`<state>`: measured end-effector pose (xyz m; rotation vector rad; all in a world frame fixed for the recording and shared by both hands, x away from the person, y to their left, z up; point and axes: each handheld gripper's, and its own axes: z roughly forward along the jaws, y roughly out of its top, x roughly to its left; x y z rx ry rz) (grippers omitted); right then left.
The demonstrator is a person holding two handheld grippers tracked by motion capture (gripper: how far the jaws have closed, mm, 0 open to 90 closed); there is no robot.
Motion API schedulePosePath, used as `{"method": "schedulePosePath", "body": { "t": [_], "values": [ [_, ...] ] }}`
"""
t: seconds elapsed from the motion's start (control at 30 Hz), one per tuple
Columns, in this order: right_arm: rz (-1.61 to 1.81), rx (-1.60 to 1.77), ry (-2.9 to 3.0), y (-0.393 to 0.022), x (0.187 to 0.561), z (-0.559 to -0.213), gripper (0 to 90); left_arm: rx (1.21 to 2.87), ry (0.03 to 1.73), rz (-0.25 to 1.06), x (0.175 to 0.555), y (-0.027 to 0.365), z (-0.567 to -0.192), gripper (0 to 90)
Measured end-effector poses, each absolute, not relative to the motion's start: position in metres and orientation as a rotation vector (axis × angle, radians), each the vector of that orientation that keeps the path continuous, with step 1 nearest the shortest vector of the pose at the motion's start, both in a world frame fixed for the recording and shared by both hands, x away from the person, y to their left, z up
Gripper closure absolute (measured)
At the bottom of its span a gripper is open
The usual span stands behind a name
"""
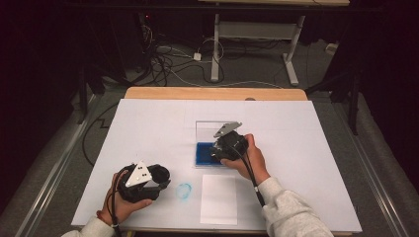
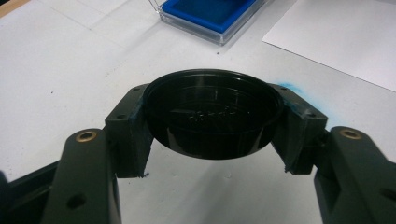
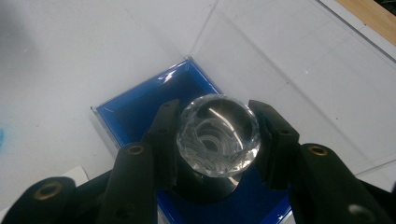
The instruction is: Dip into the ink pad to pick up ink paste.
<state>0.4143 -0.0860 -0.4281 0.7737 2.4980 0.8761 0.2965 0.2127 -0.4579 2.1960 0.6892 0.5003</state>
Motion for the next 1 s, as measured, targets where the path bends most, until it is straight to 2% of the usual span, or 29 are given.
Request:
{"method": "schedulePosePath", "body": {
  "t": [1.0],
  "values": [
    [0.846,0.769,2.459,-0.085,0.408,-0.431,56.8,2.201,0.659,0.532,0.292,0.212,-0.454,36.8]
  ]
}}
